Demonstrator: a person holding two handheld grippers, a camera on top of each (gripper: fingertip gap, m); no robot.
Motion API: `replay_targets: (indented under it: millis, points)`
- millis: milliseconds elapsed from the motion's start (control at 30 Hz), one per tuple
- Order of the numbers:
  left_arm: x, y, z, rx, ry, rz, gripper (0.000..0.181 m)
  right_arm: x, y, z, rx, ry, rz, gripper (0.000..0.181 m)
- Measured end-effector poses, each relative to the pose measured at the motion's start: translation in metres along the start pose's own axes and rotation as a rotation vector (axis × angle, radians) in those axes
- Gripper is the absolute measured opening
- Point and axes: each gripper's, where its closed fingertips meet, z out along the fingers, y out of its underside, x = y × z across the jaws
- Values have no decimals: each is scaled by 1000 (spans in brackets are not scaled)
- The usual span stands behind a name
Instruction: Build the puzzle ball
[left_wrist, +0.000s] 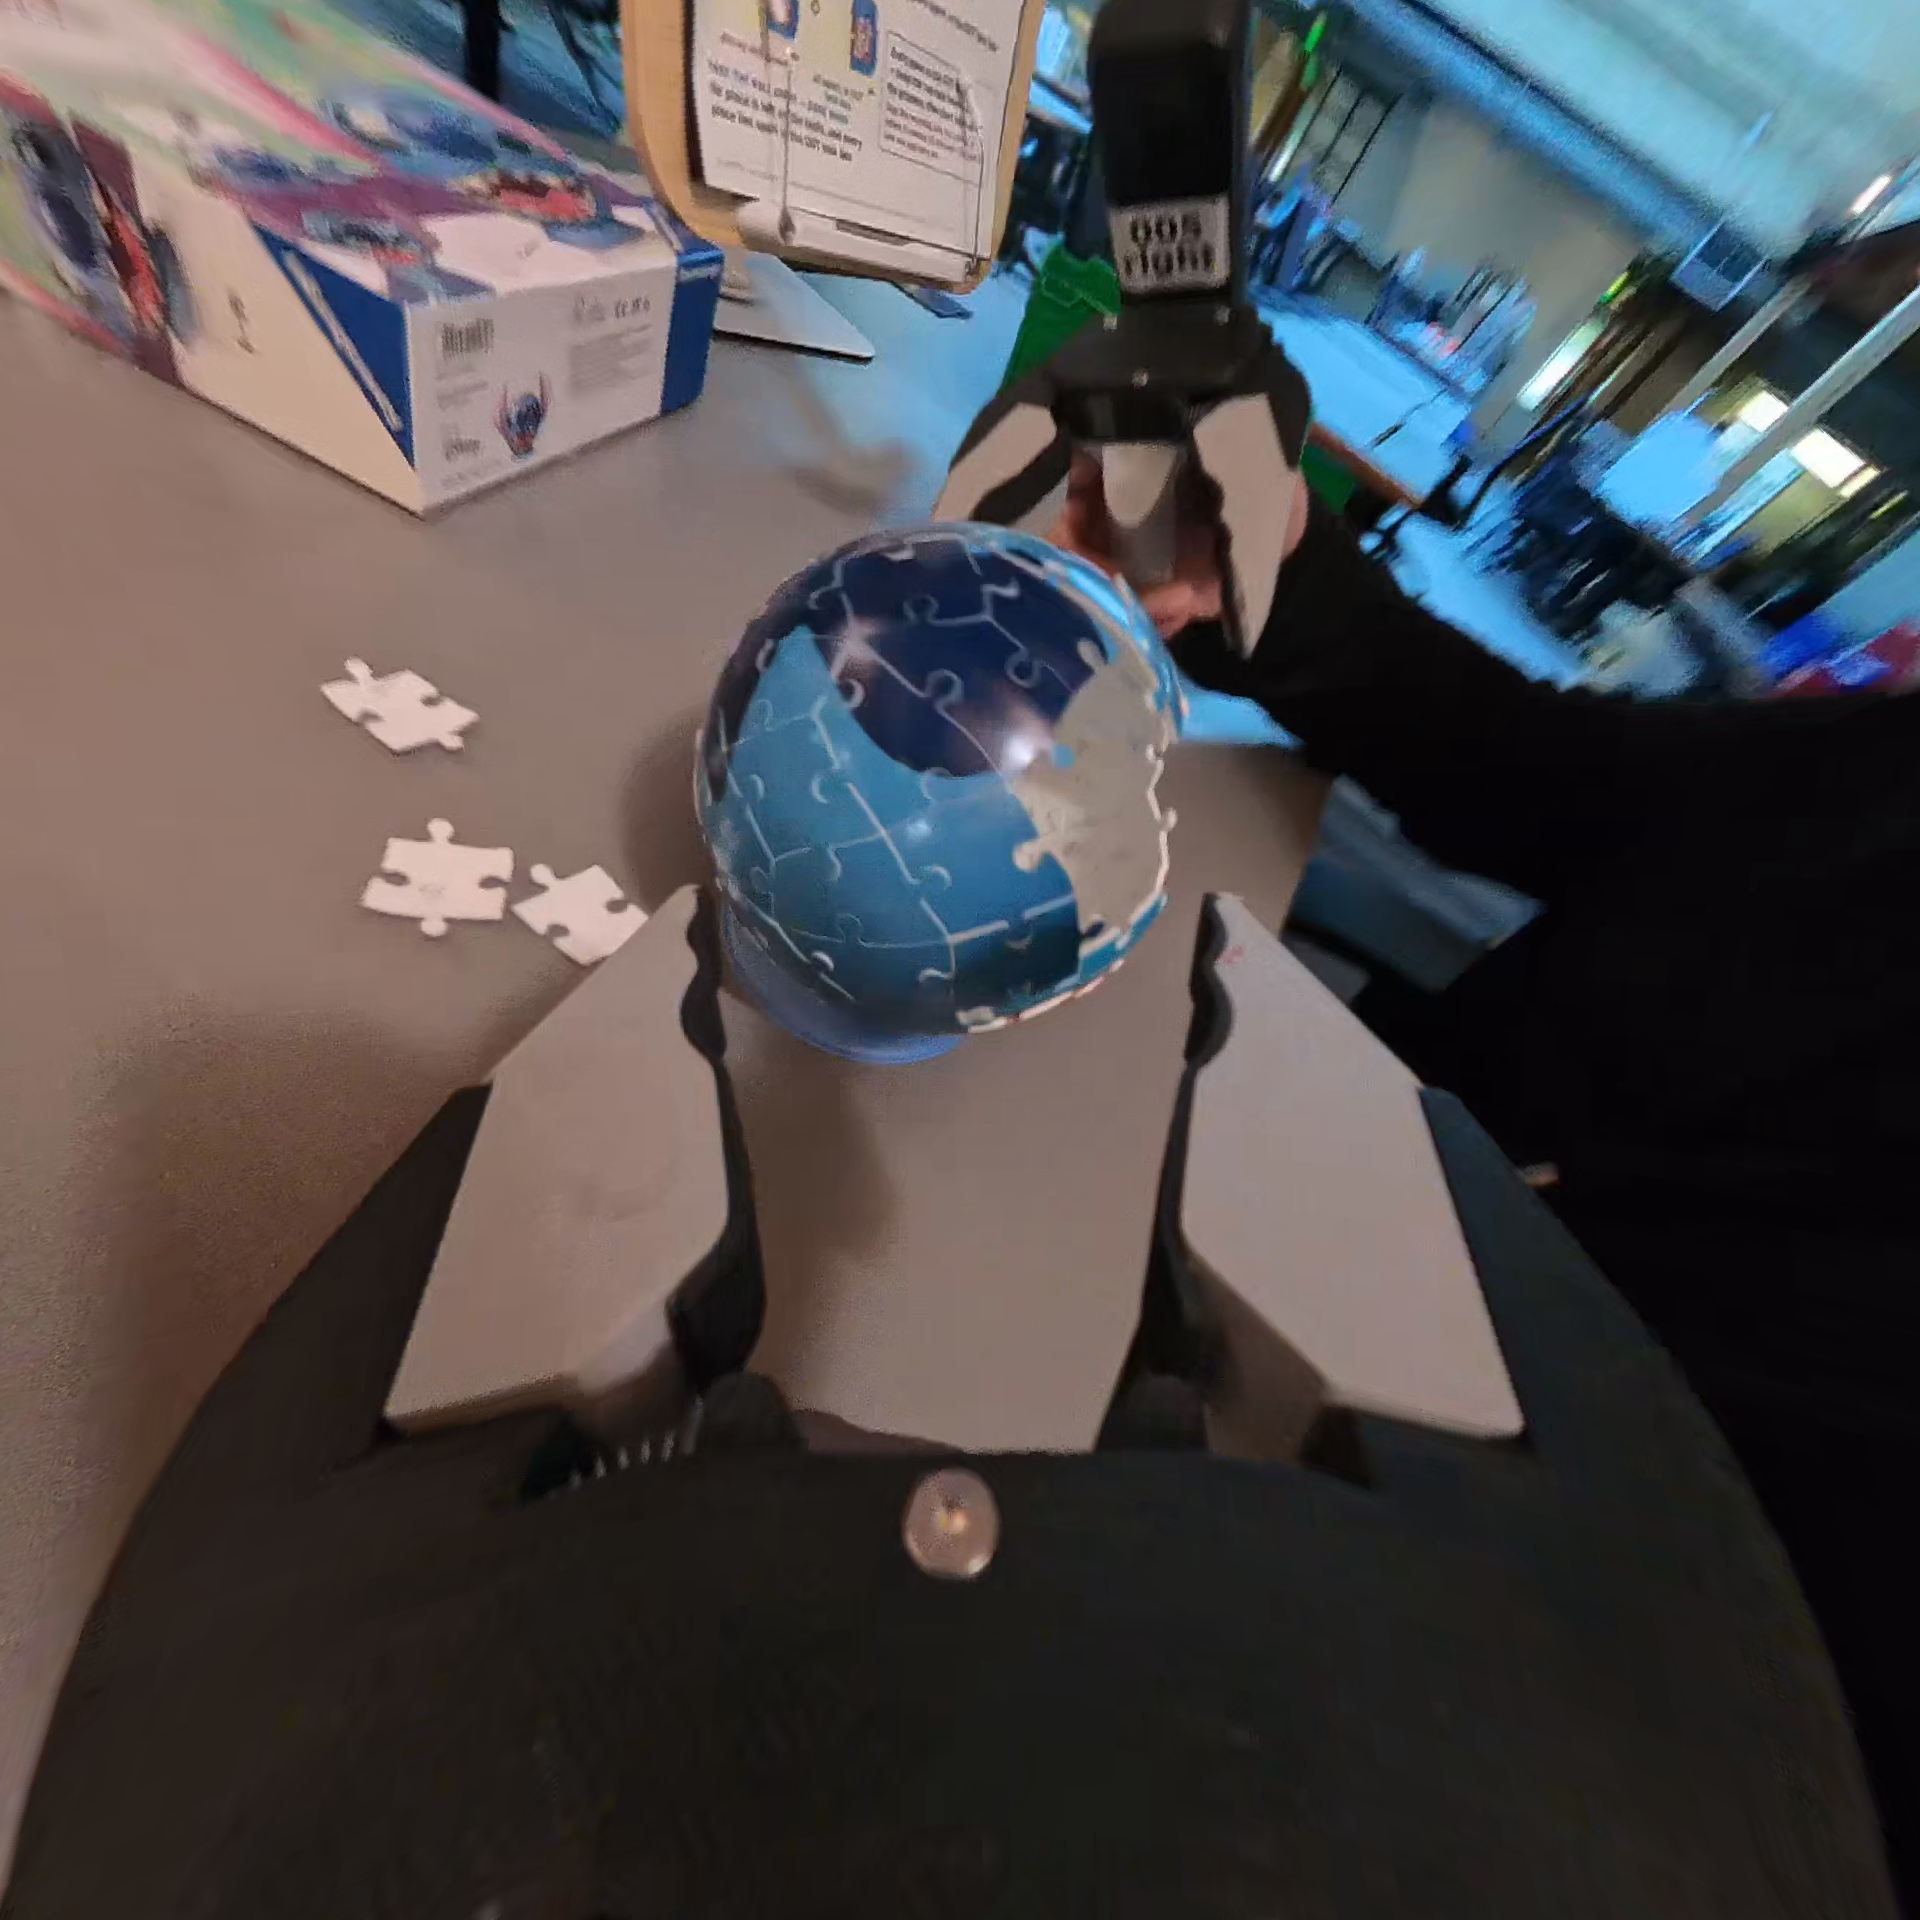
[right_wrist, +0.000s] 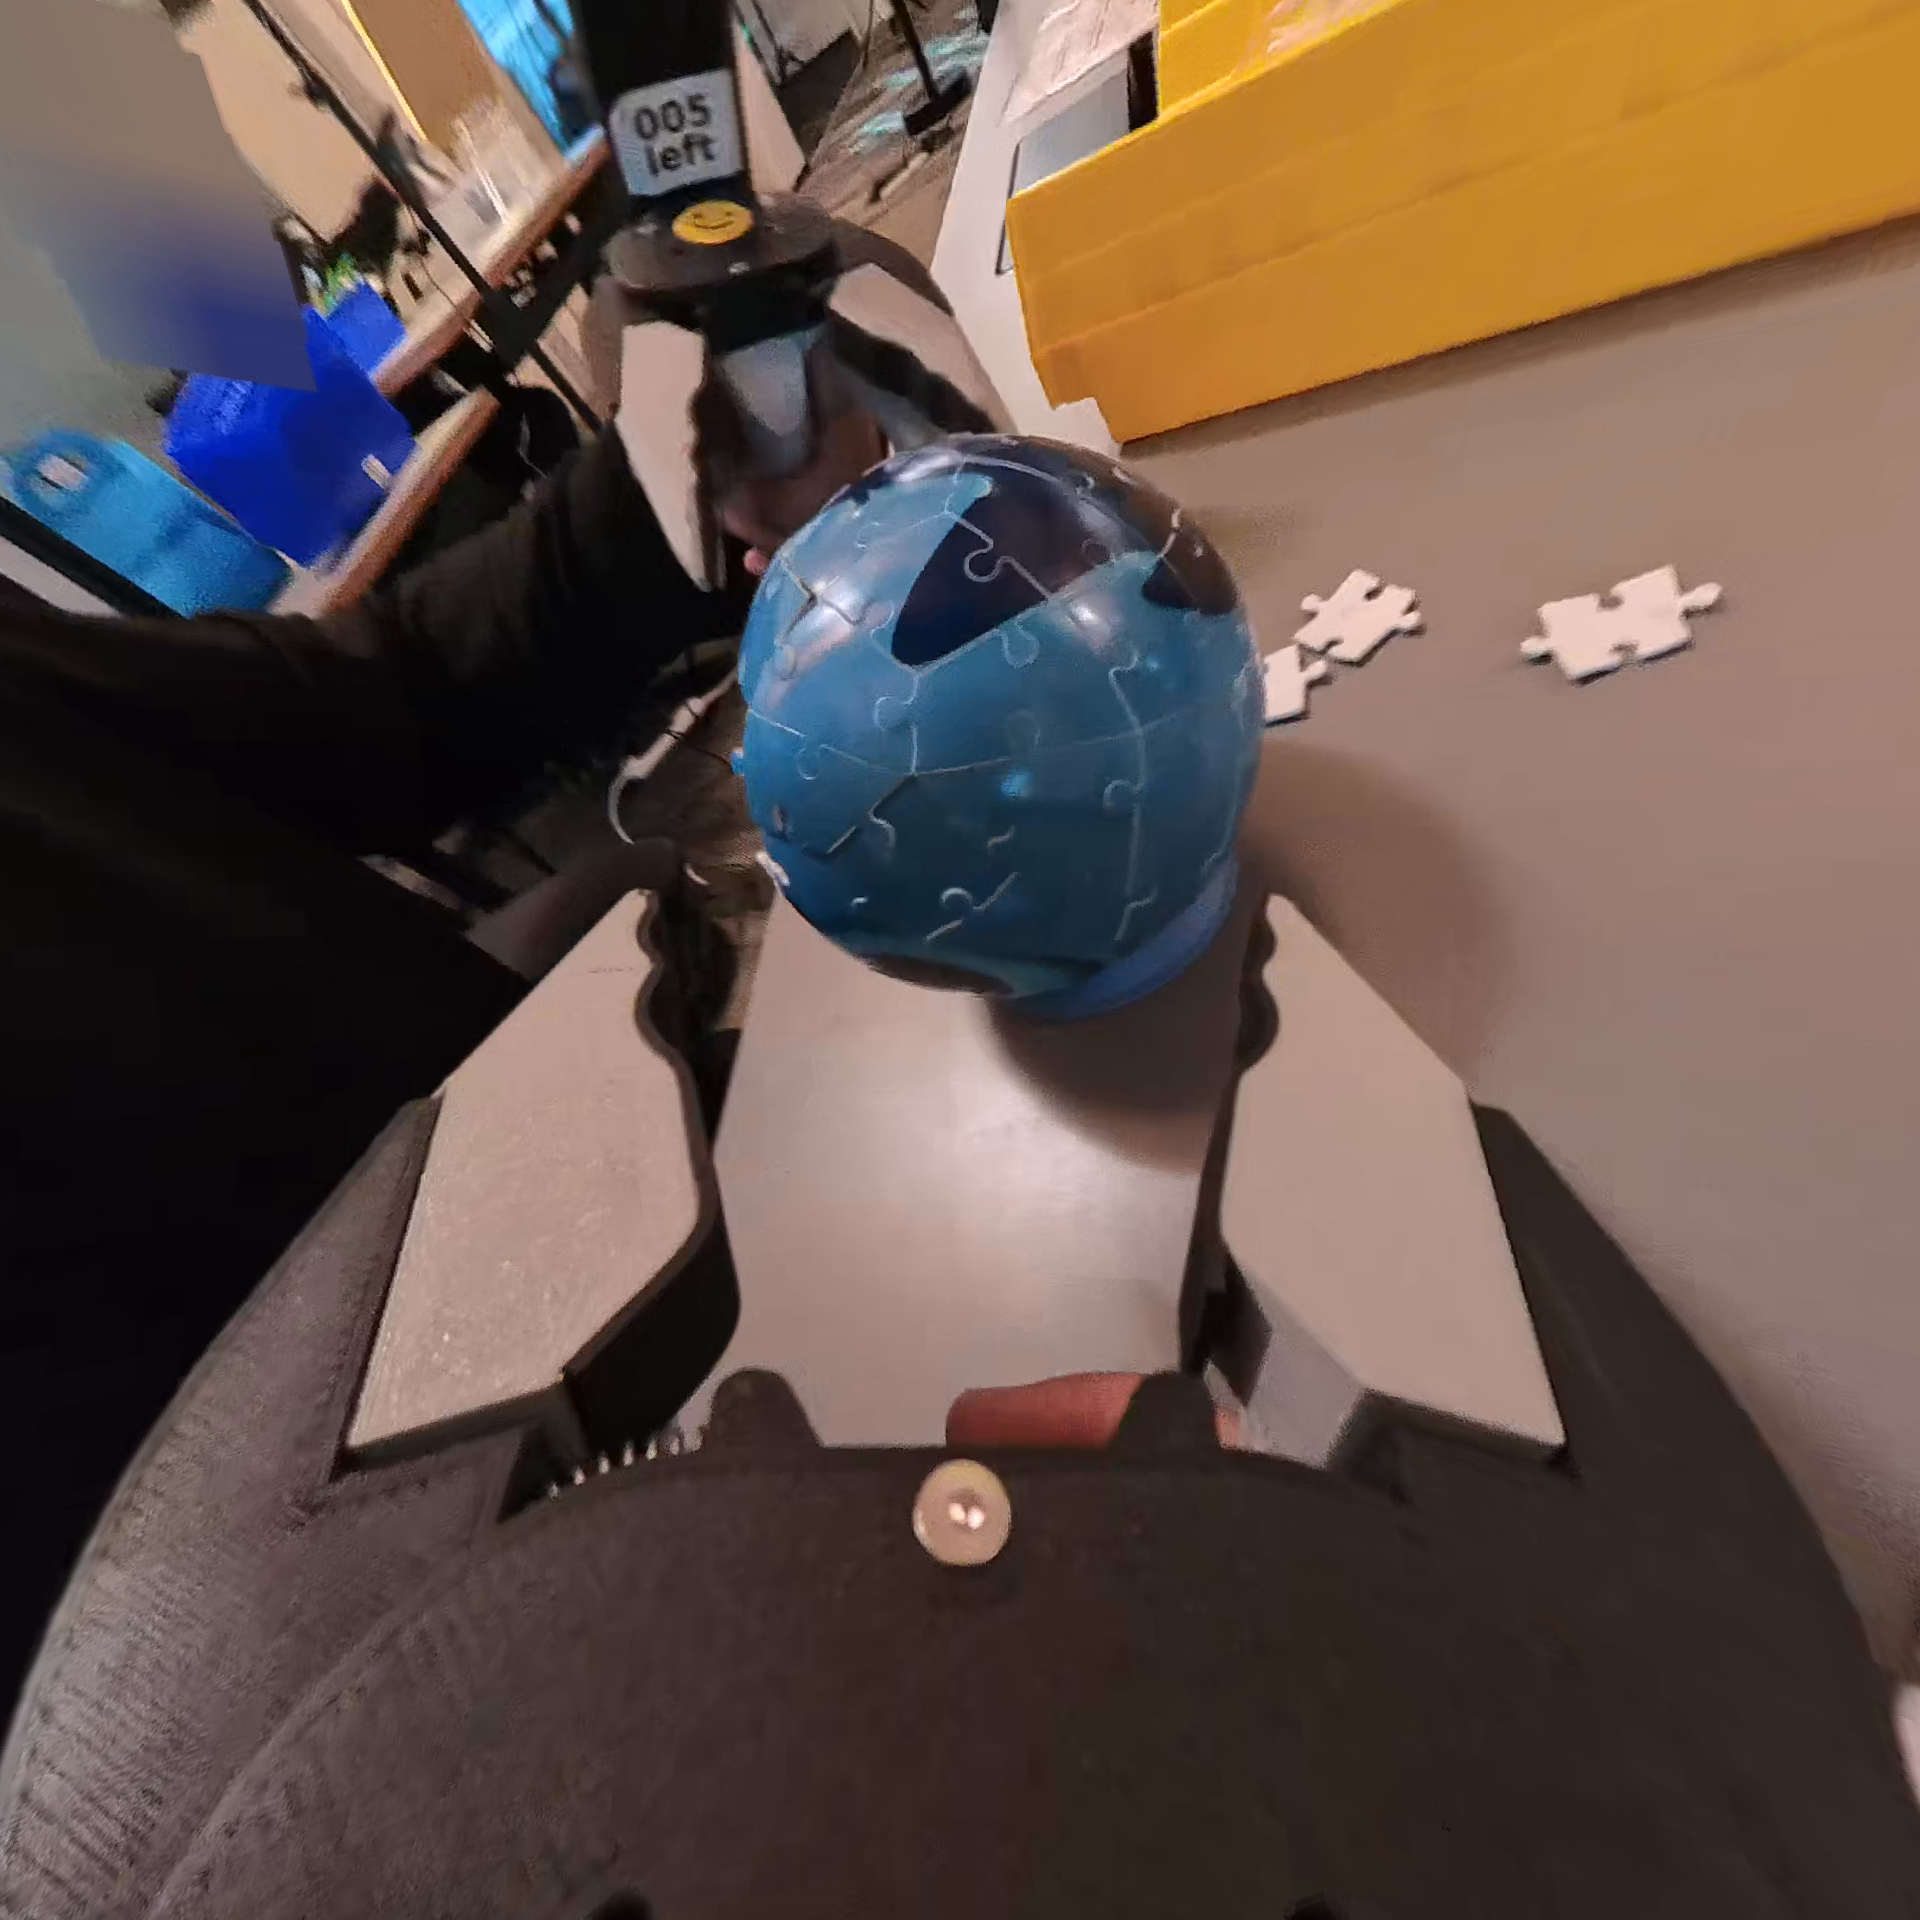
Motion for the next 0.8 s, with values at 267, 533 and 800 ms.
replay_targets:
  millis: [267, 533, 800]
  points:
    - [-17, -5, 20, -50, 184, -456, 78, 7, -3, 8, 91, -116, 434, 97]
    - [-6, 14, 36, -203, 184, -625, 94, -2, 6, 30, 1, -156, 553, 114]
    - [-4, -10, 33, -86, 136, -405, 83, 6, -16, 37, 5, -14, 253, 120]
